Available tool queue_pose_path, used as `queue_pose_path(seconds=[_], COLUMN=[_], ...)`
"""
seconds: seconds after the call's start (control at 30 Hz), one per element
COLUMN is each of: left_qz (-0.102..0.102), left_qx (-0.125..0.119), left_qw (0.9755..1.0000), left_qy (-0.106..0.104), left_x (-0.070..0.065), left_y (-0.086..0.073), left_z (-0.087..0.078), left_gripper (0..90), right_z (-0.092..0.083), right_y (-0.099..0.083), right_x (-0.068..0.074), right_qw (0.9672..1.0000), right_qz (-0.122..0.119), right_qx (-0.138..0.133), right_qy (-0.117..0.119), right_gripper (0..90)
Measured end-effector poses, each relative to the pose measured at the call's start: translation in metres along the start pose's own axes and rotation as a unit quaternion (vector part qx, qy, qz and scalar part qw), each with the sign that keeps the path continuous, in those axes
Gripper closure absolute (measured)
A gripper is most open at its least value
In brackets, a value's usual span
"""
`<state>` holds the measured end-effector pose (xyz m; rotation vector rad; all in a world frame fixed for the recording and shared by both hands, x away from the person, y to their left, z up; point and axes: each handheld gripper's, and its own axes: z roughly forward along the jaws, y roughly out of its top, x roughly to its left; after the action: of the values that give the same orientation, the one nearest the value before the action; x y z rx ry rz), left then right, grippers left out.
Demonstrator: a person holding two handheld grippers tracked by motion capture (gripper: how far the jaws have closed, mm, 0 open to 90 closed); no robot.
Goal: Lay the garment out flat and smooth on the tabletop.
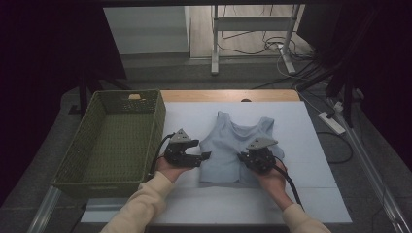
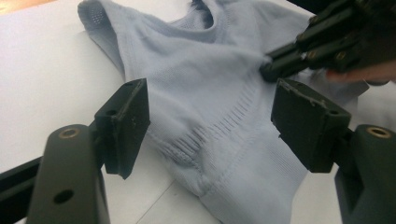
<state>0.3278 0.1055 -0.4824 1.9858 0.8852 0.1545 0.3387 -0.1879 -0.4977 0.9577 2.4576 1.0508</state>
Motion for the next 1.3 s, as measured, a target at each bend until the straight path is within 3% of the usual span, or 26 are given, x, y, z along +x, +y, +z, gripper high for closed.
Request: queue_pose_path(seconds=[0.2, 0.57, 0.7, 0.97, 1.13, 1.2, 1.3], left_qz=[0.000, -0.002, -0.001, 0.008, 0.017, 0.021, 0.014], left_qx=[0.002, 0.013, 0.023, 0.043, 0.057, 0.065, 0.059], left_qw=[1.0000, 0.9999, 0.9997, 0.9990, 0.9983, 0.9977, 0.9981], left_qy=[0.000, 0.005, 0.007, 0.011, 0.001, 0.007, 0.013], left_x=[0.000, 0.001, 0.000, -0.005, -0.007, -0.007, -0.006], left_y=[0.000, 0.000, -0.001, -0.004, -0.005, -0.005, -0.005], left_z=[0.001, 0.002, 0.003, 0.011, 0.017, 0.020, 0.019], left_gripper=[28.4, 28.1, 28.2, 28.3, 33.7, 34.3, 34.1], right_z=[-0.008, 0.021, 0.020, 0.007, -0.012, -0.019, -0.024], right_y=[0.012, 0.005, 0.002, 0.001, 0.004, 0.004, 0.003], right_x=[-0.012, -0.004, -0.005, -0.005, -0.003, 0.000, 0.006], right_qw=[0.9994, 0.9984, 0.9990, 0.9992, 0.9977, 0.9973, 0.9970], right_qz=[0.001, -0.044, -0.033, -0.017, 0.001, 0.005, 0.008], right_qx=[-0.026, 0.013, 0.012, -0.025, -0.065, -0.073, -0.075], right_qy=[-0.021, -0.033, -0.028, -0.028, -0.020, -0.011, 0.018], right_gripper=[84.5, 83.2, 80.2, 55.4, 53.1, 53.2, 53.7])
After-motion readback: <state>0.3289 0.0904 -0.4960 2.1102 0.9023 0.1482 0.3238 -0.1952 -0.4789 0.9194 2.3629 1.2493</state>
